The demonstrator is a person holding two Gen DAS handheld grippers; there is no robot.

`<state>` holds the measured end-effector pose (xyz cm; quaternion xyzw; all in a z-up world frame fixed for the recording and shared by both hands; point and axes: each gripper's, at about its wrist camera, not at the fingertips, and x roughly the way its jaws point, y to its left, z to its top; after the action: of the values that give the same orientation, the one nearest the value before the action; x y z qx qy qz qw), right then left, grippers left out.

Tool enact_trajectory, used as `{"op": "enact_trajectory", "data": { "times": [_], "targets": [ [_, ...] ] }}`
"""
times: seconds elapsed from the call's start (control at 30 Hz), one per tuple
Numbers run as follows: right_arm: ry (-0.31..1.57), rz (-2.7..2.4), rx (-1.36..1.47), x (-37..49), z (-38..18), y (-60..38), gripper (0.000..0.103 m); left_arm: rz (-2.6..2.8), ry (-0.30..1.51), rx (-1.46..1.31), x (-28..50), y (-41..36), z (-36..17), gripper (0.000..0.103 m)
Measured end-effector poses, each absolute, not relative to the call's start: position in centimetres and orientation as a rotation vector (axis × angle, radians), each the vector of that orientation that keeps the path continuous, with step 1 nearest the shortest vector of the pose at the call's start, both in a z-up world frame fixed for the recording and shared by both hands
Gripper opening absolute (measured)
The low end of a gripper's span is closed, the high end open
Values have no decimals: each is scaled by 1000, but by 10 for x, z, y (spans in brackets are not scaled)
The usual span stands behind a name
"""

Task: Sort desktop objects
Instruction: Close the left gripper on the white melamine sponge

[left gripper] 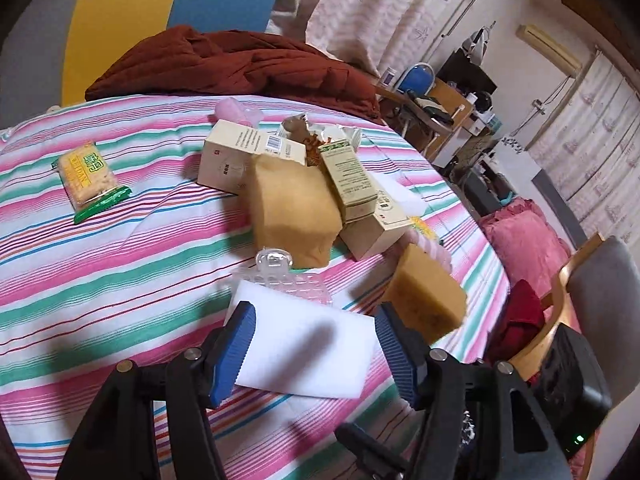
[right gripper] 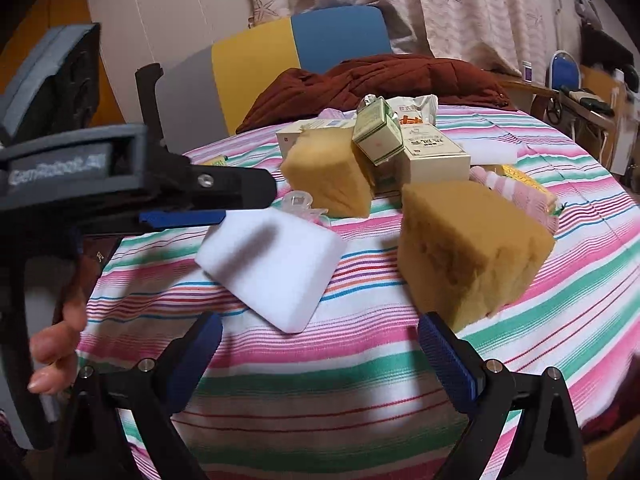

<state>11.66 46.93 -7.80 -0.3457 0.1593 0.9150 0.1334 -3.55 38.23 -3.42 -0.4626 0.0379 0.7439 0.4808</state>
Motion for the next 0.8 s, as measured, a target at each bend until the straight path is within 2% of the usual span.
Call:
{"op": "enact_trajectory", "data": {
  "times": [0.07, 0.13, 0.23, 0.43, 0.6, 0.67, 0.7, 0.8],
  "targets": [
    [462, 2653, -1006, 118, -79, 469, 100, 1832, 136, -1088, -28, 385, -35, 67],
    [466, 2655, -1005, 120, -79, 468, 100, 1849, 189, -1061, -22, 386, -36, 77],
    [470, 2657, -997, 124, -78, 468, 100, 1865, 221, -1057, -19, 383, -42, 79],
    [430, 2671, -989, 116, -76, 471, 101, 1887, 107, -1190, -32, 362, -60, 79],
    [389, 2758, -998, 100, -78, 460, 101, 1808, -121, -1282, -44, 346, -66, 79],
    [371, 2832, -1002, 99, -76, 448, 101, 1800, -176, -1304, -48, 343, -63, 83],
    [362, 2869, -1004, 98, -76, 441, 101, 1807, -167, -1308, -49, 343, -62, 87],
    [324, 2978, -1006, 98, -73, 422, 101, 1836, -82, -1321, -51, 345, -58, 88]
  ]
}}
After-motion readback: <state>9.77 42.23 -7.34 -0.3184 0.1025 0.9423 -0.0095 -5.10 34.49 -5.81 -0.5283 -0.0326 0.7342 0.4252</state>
